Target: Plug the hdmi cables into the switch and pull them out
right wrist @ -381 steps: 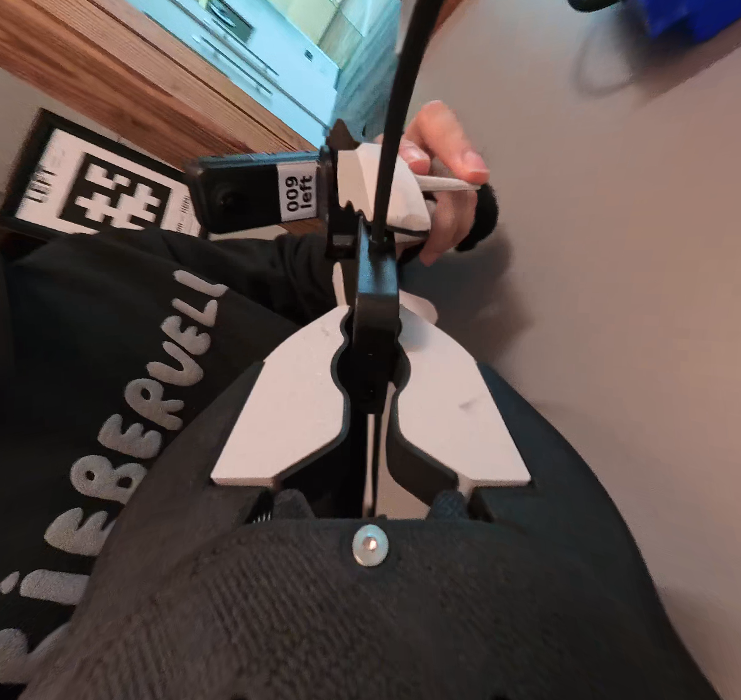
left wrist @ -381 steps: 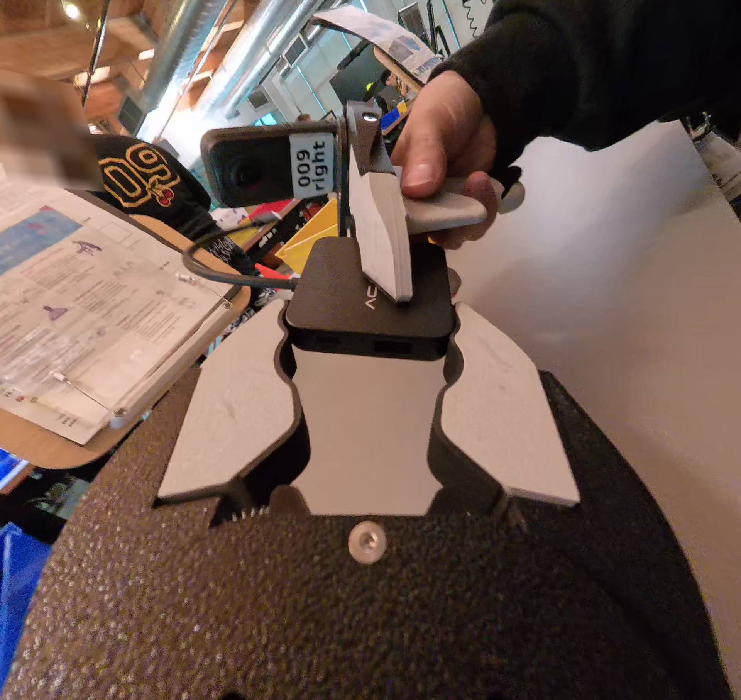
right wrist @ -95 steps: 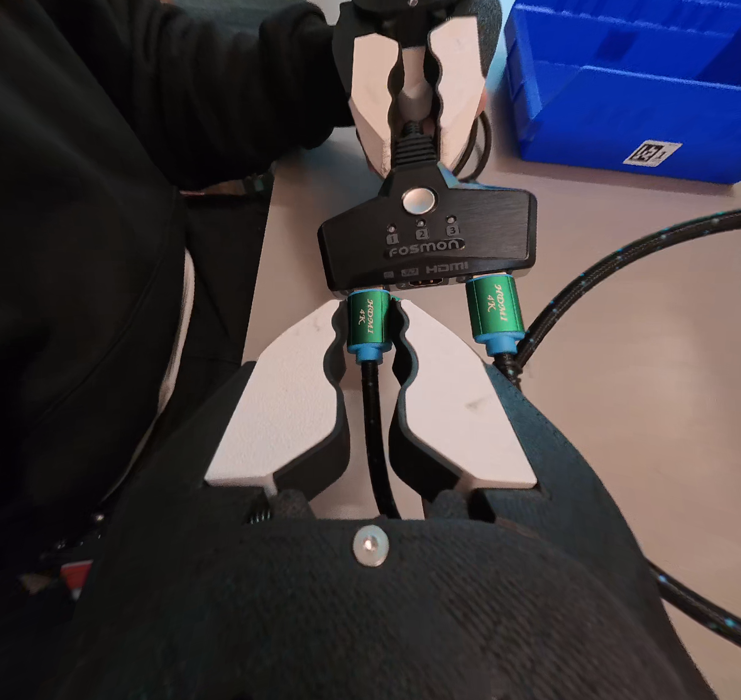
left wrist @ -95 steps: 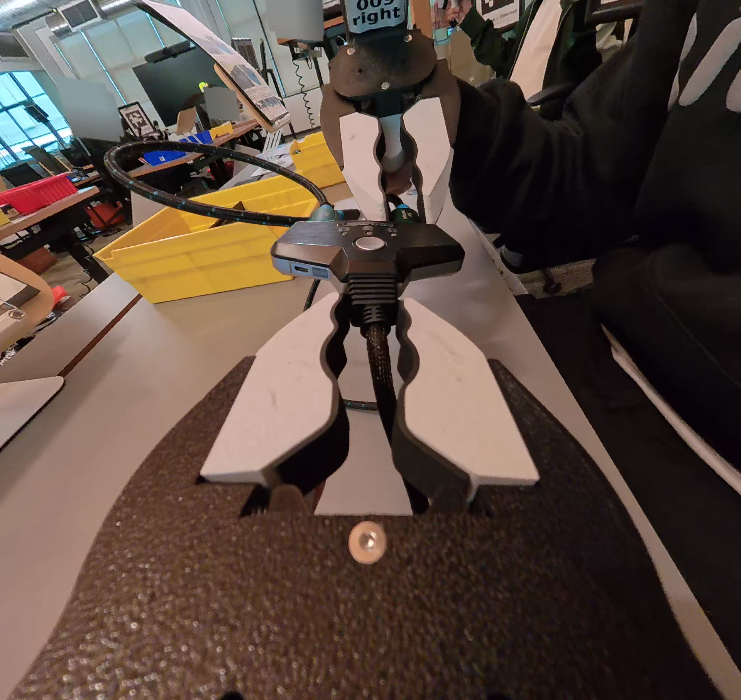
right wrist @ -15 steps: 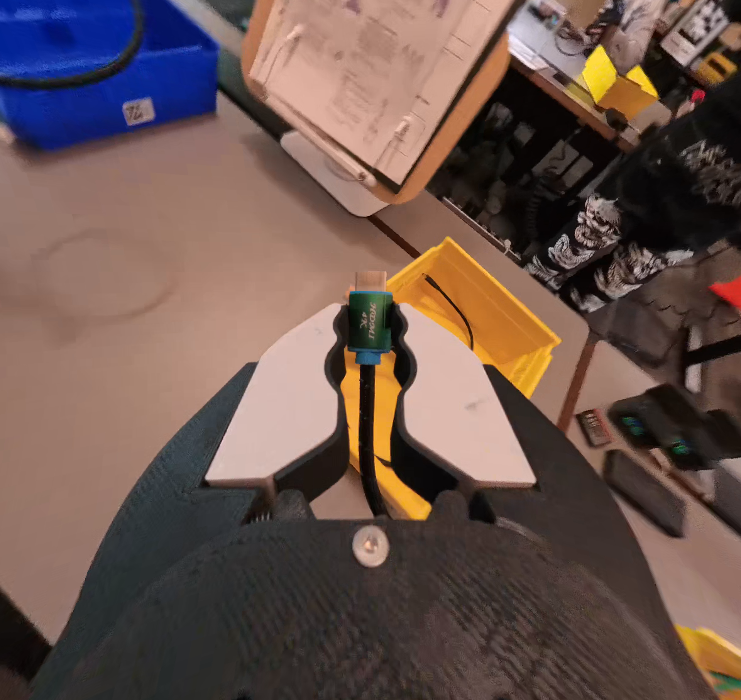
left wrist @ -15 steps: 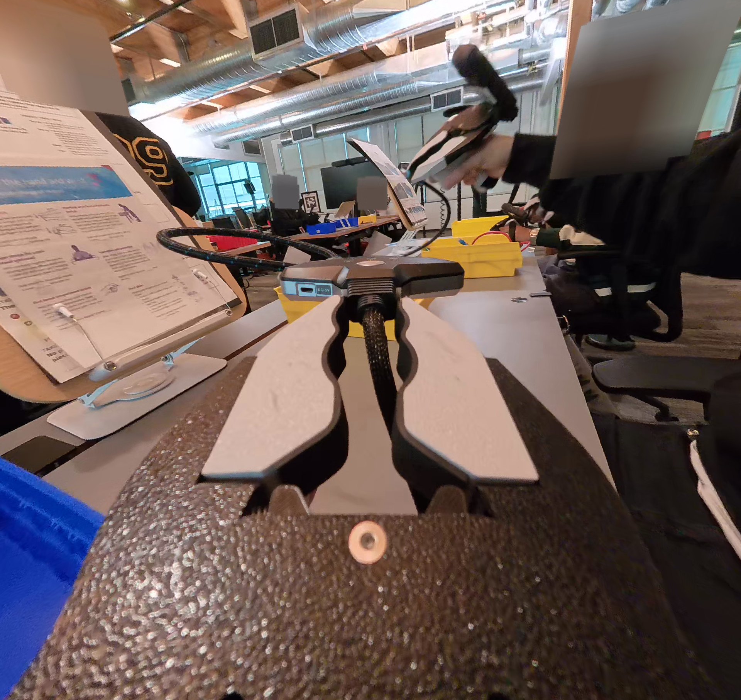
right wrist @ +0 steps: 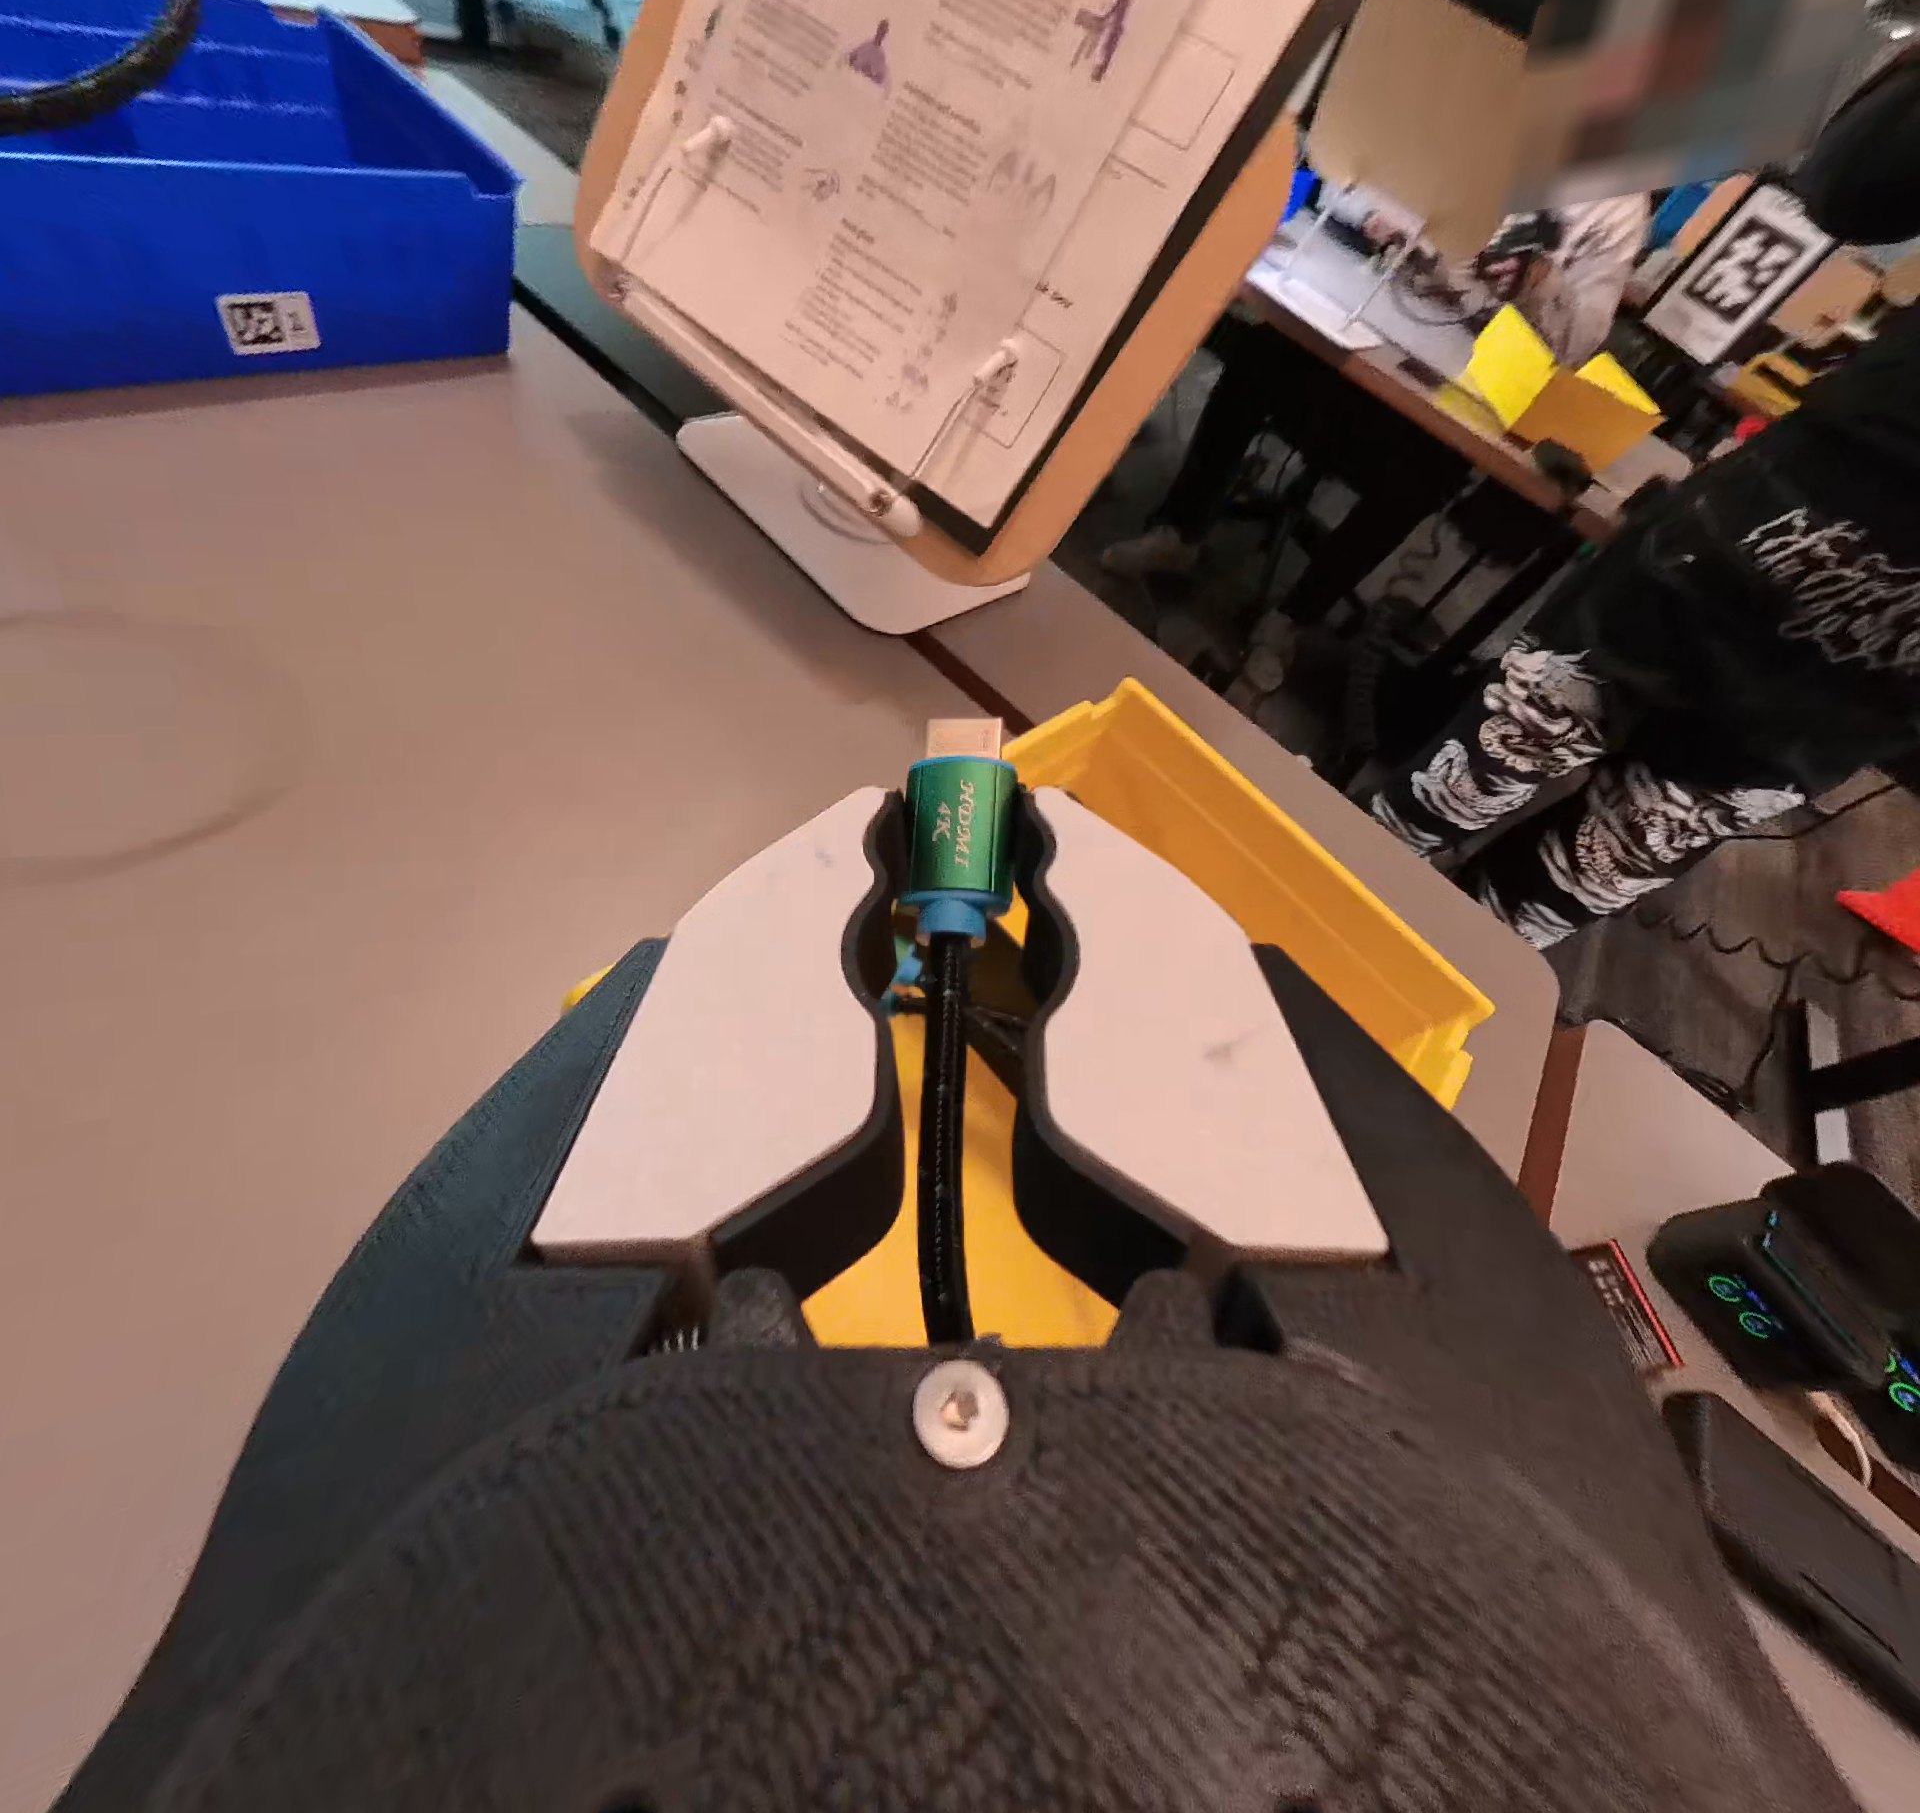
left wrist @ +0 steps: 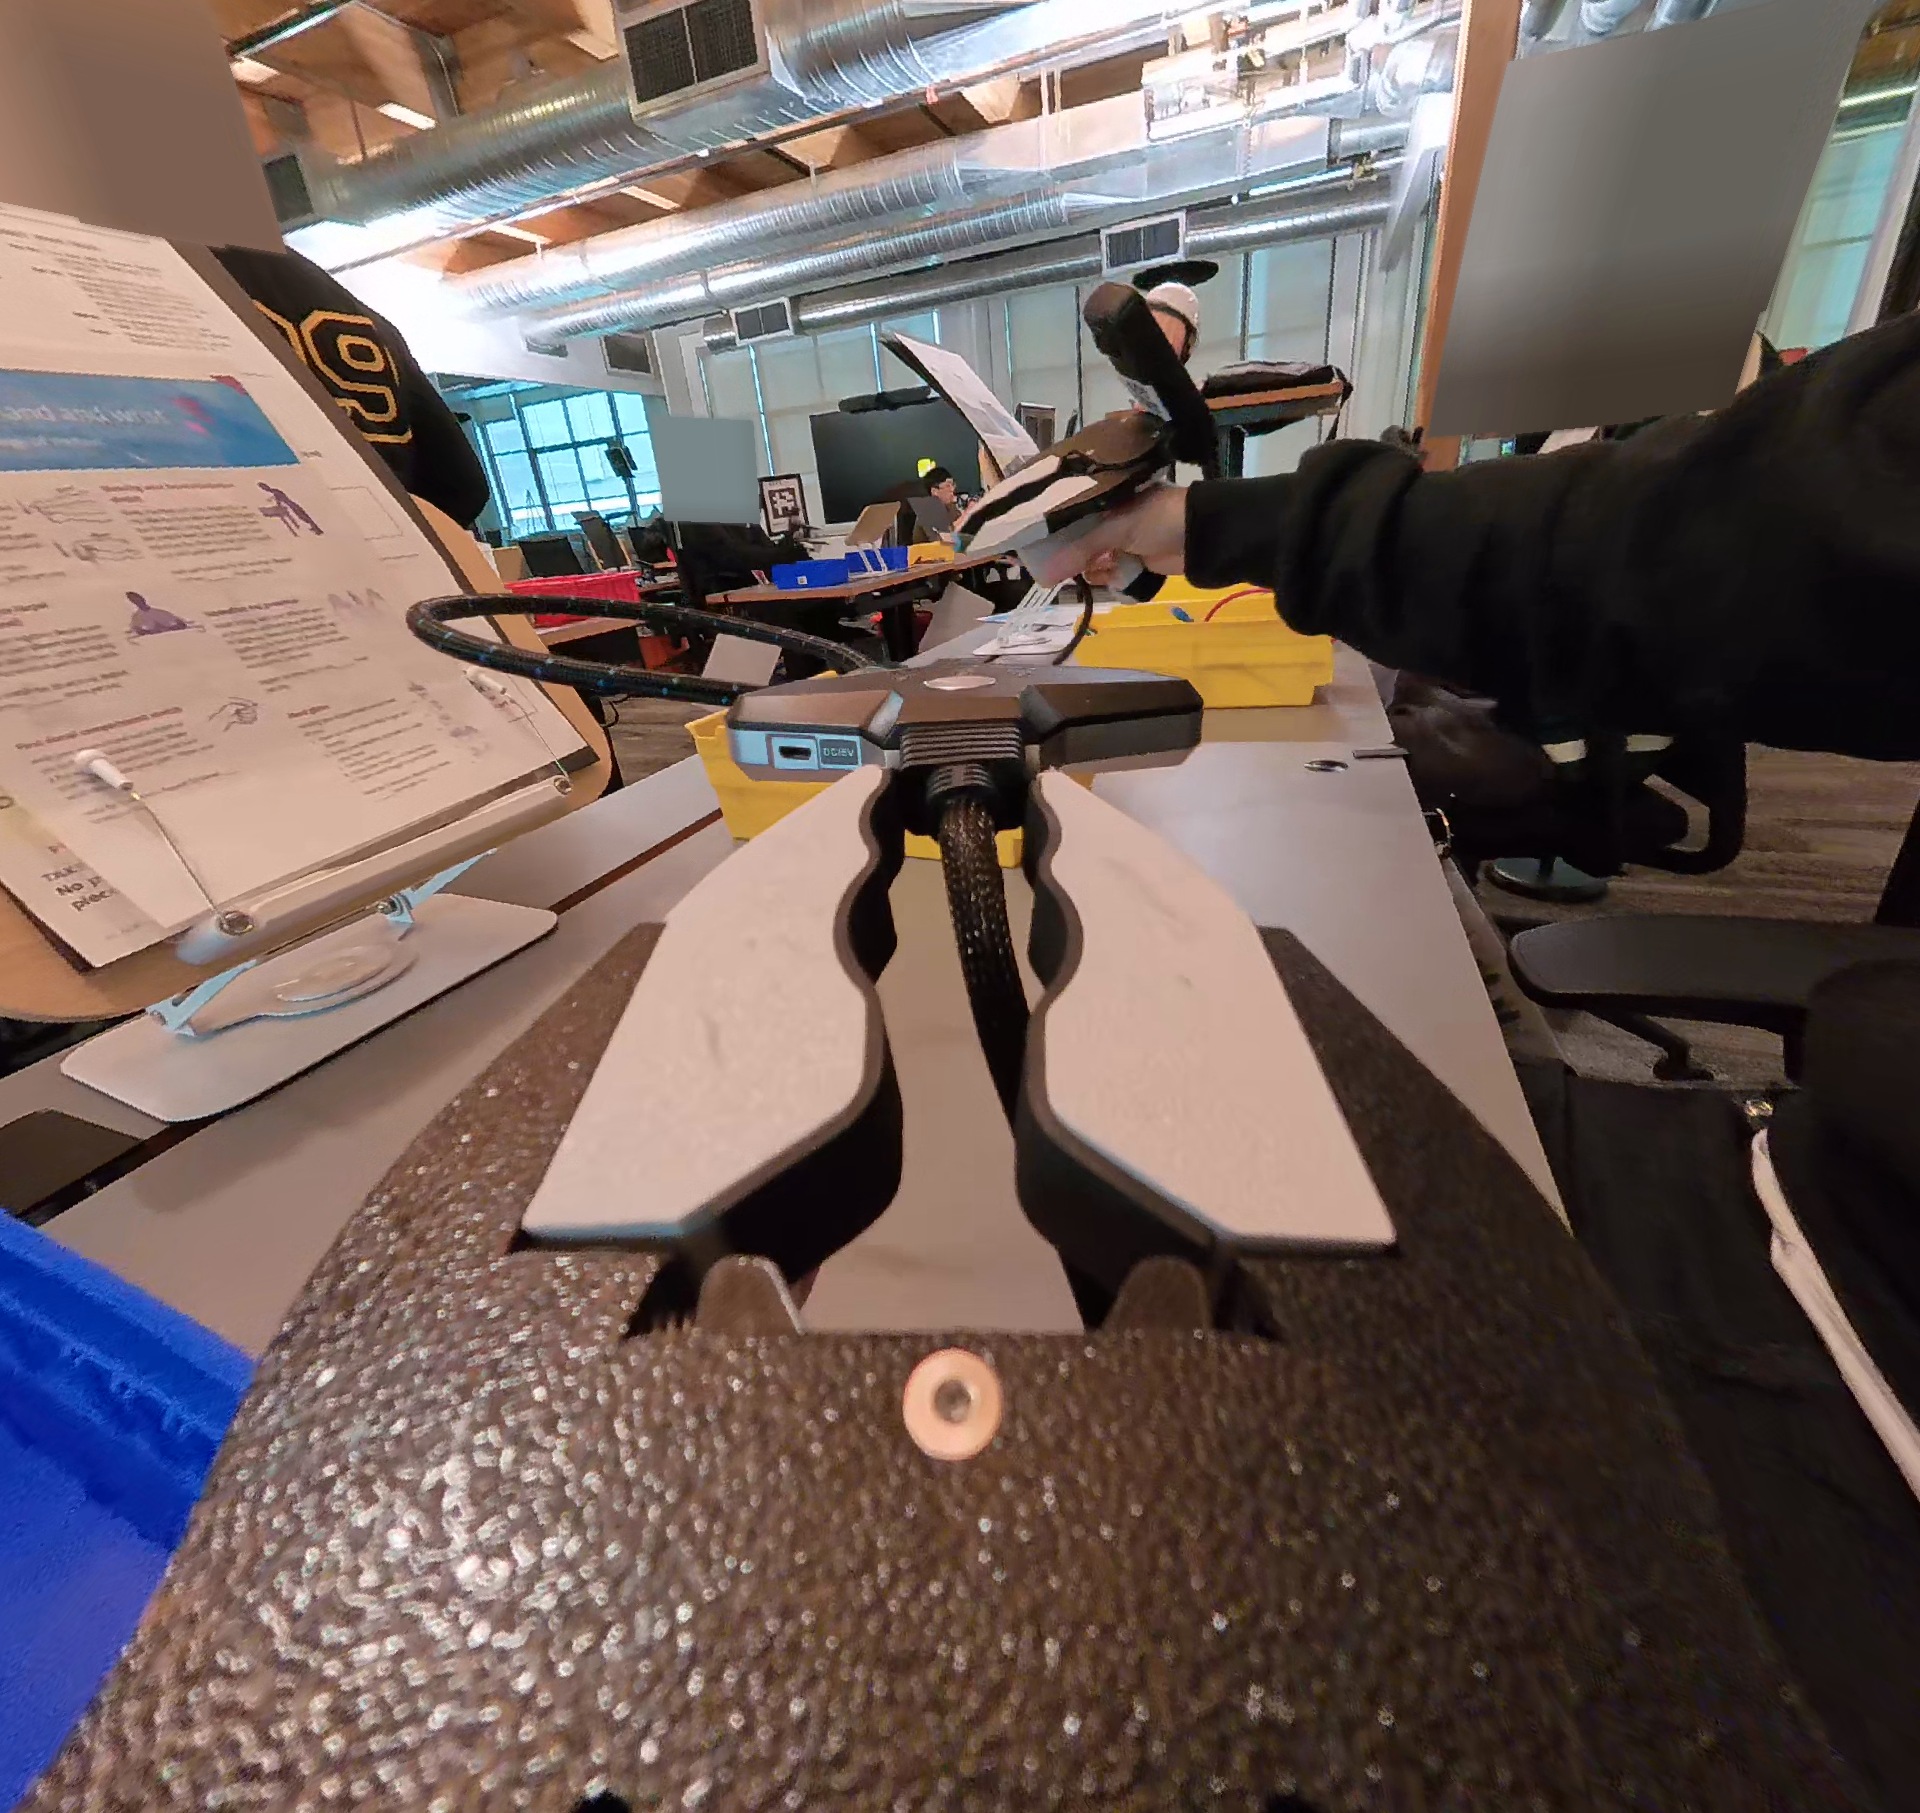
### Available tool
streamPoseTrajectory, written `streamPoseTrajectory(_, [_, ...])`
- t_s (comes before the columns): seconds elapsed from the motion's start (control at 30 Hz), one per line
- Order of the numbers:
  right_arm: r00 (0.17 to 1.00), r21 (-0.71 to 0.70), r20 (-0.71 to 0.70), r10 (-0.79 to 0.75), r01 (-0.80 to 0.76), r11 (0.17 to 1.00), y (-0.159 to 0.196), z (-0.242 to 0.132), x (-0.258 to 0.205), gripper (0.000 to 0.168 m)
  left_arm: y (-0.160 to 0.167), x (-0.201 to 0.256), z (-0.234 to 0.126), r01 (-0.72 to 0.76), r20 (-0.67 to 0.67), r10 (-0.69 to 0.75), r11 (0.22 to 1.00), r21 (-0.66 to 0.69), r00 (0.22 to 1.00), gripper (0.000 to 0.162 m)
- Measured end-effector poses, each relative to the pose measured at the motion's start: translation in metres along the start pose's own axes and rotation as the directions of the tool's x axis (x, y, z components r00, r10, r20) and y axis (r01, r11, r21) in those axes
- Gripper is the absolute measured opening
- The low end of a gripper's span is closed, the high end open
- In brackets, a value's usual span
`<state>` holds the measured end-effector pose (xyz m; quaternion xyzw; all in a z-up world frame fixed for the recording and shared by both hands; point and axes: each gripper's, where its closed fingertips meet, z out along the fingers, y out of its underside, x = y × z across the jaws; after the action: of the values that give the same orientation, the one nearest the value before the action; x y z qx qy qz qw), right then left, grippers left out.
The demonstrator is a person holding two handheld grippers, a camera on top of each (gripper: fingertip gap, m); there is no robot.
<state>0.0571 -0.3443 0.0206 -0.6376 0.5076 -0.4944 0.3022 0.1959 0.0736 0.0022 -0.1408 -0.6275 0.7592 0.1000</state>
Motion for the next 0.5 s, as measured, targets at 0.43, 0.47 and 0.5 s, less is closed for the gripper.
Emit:
streamPoseTrajectory(0.43, [0.991, -0.530, 0.062, 0.117, -0.067, 0.845, 0.109, 0.072, -0.036, 0.021, 0.006, -0.001, 0.001, 0.027, -0.018, -0.027, 1.000, 0.001, 0.999, 0.022])
streamPoseTrajectory(0.47, [0.992, -0.552, 0.072, 0.105, -0.048, 0.832, 0.115, 0.076, -0.041, 0.020, 0.007, -0.001, 0.001, 0.027, -0.020, -0.027, 1.000, -0.002, 0.999, 0.022])
streamPoseTrajectory(0.5, [0.990, -0.573, 0.099, 0.104, -0.028, 0.819, 0.121, 0.079, -0.049, 0.020, 0.008, -0.001, 0.002, 0.029, -0.019, -0.029, 1.000, -0.004, 0.999, 0.022])
